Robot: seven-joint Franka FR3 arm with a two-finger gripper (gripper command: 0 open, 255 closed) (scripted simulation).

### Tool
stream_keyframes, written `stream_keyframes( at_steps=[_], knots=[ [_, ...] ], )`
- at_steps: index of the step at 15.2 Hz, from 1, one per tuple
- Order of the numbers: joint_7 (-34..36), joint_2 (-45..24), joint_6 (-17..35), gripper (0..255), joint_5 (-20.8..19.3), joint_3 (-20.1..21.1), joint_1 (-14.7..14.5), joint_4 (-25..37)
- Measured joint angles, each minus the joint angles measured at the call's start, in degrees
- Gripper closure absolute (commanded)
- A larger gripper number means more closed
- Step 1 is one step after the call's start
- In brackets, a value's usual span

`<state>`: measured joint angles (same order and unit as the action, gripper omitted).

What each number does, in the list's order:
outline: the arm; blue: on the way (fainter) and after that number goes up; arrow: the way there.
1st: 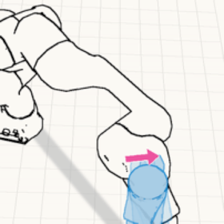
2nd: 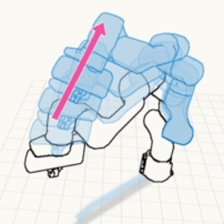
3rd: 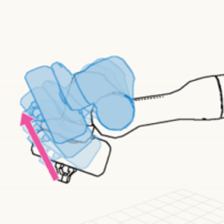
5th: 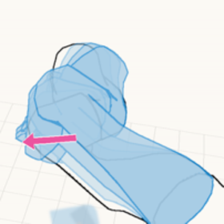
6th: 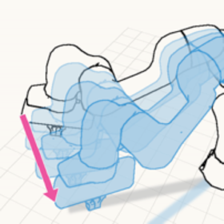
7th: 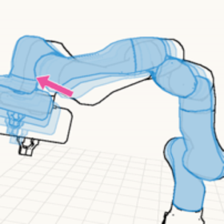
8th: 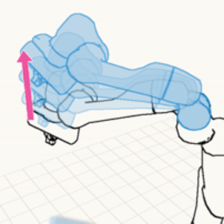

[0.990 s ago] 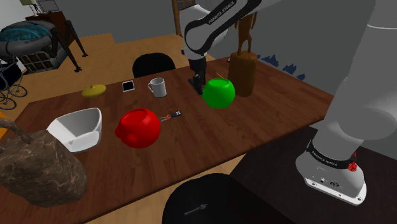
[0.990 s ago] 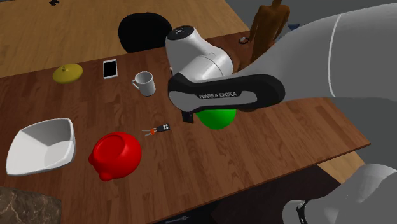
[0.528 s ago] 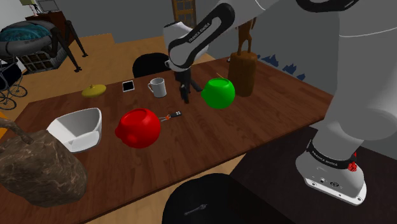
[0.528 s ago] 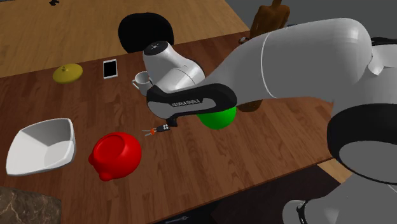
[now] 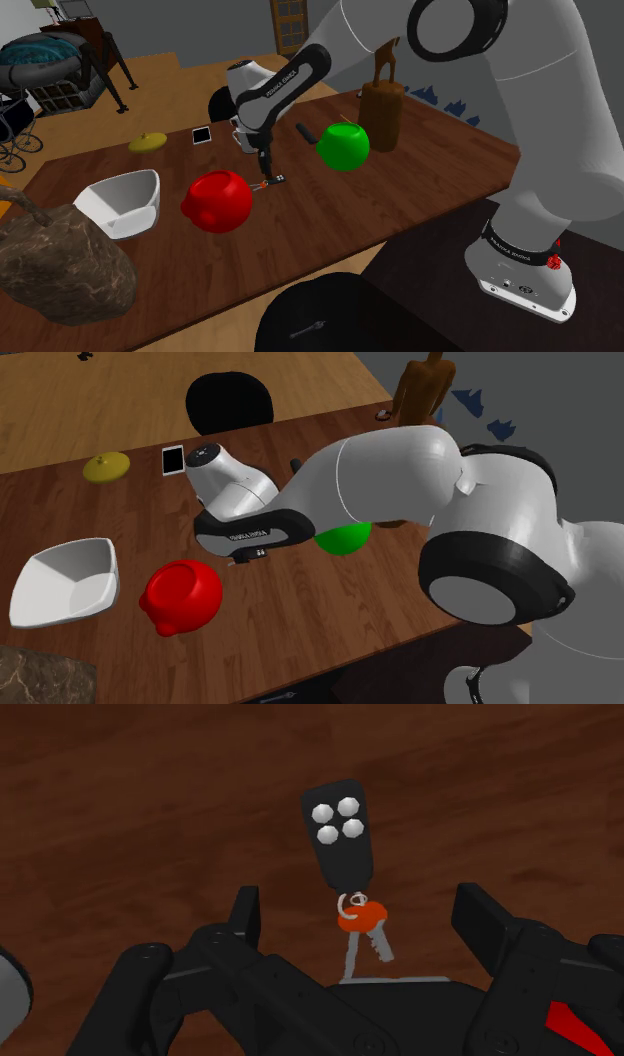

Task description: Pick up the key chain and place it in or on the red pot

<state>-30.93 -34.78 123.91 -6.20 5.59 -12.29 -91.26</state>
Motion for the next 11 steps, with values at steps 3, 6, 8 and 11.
stream_keyframes(
  at_steps=[3, 6, 8, 11],
  knots=[
    [-0.5, -2.0, 1.0, 0, -0.3, 0.1, -0.2, 1.1],
    [-0.4, -3.2, 2.8, 0, -0.5, 0.0, -0.3, 0.5],
    [-0.4, -4.0, 3.7, 0, -0.6, 0.0, -0.3, 0.4],
    [-0.4, -4.5, 4.0, 0, -0.6, -0.1, -0.3, 0.6]
  ],
)
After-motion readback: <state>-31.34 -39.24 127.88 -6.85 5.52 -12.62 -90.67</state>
